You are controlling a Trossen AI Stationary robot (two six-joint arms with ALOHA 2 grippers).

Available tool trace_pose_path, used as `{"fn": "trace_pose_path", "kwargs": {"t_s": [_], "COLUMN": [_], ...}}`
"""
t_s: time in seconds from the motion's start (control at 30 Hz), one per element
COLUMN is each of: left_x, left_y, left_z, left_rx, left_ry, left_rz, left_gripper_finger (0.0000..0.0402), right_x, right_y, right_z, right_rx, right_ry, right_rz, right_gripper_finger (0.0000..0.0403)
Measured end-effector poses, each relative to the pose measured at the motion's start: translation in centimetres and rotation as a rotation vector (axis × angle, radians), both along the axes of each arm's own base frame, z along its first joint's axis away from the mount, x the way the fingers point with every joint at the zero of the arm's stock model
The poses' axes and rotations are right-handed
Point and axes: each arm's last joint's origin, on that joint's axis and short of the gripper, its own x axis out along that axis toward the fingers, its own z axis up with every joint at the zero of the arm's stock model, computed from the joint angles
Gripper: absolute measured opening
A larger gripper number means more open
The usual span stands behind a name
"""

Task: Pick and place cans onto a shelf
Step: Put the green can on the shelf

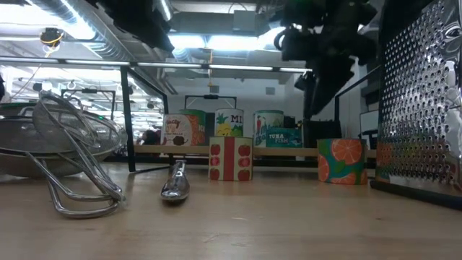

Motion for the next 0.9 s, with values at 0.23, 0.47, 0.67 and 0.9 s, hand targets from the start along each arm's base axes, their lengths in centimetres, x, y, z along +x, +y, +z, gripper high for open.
{"fn": "trace_pose_path", "kwargs": {"t_s": [0.23,0.47,0.67,0.9], "left_x": [0.0,0.0,0.0,0.0], "left_y": [0.0,0.0,0.0,0.0], "left_z": [0.0,0.0,0.0,0.0], "left_rx": [0.0,0.0,0.0,0.0], "left_ry": [0.0,0.0,0.0,0.001], "left_rz": [0.0,0.0,0.0,0.0], "left_gripper_finger": [0.0012,0.0014,0.0014,0.0014], "right_x": [0.2,0.6,0.9,1.0], "right_y": [0.0,0.1,0.1,0.1], "right_z": [-1.6,-3.0,-3.9,-4.3], "right_rx": [0.007,0.058,0.06,0.061], "right_ry": [0.097,0.152,0.182,0.197], "right_rz": [0.002,0.021,0.021,0.021], "right_gripper_finger": [0.0163,0.0163,0.0163,0.0142]}}
